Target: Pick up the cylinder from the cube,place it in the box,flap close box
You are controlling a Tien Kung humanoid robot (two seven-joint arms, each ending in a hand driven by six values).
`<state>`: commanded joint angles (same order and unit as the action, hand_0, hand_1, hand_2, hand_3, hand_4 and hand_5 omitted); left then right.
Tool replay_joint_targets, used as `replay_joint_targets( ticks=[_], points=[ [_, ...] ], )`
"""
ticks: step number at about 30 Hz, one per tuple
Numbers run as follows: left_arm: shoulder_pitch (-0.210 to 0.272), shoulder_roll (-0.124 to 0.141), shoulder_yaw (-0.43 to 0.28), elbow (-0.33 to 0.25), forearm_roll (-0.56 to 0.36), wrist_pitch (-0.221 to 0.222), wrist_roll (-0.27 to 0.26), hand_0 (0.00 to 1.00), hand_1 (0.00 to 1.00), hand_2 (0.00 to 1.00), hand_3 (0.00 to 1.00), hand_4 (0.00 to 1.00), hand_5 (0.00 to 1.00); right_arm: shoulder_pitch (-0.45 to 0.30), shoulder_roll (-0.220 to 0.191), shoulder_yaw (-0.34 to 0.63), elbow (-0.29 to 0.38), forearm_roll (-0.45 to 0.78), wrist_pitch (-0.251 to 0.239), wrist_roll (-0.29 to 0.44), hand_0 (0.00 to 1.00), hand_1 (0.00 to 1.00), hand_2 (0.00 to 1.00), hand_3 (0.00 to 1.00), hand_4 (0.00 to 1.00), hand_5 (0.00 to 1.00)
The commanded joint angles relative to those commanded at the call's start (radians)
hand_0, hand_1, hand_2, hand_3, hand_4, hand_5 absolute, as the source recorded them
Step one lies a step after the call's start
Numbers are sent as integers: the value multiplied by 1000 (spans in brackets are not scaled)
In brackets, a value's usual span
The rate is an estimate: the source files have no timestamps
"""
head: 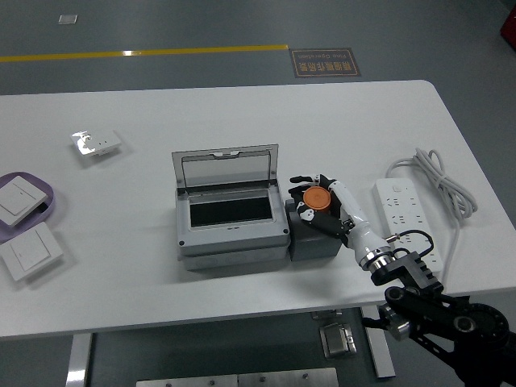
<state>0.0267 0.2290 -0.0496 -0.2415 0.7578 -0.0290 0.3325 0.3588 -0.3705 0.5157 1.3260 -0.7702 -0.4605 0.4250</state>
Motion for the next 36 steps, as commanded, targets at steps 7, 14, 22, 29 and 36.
replay_joint_targets(
  ticks=[7,14,22,29,36],
  points=[
    [0,-1,4,0,-5,5,-5,635,641,563,624,682,348,0,2,2,1,0,1,-1,664,550,503,459,2,2],
    [2,-2,3,0,-7,10,-8,634,640,562,624,681,348,-3,2,17,29,5,-44,17,592,502,467,375,36,2],
    [7,-2,-10,1,5,7,-3,634,640,562,624,683,343,71,28,-8,123,-55,-79,-42,547,462,423,290,25,2],
    [9,-2,-21,1,16,3,1,633,640,561,621,684,343,194,109,-45,163,-216,-82,-214,395,305,307,219,2,2],
    [6,5,-45,0,39,-16,18,633,639,561,622,685,343,301,178,-76,170,-468,22,-456,227,216,276,202,2,2]
  ],
)
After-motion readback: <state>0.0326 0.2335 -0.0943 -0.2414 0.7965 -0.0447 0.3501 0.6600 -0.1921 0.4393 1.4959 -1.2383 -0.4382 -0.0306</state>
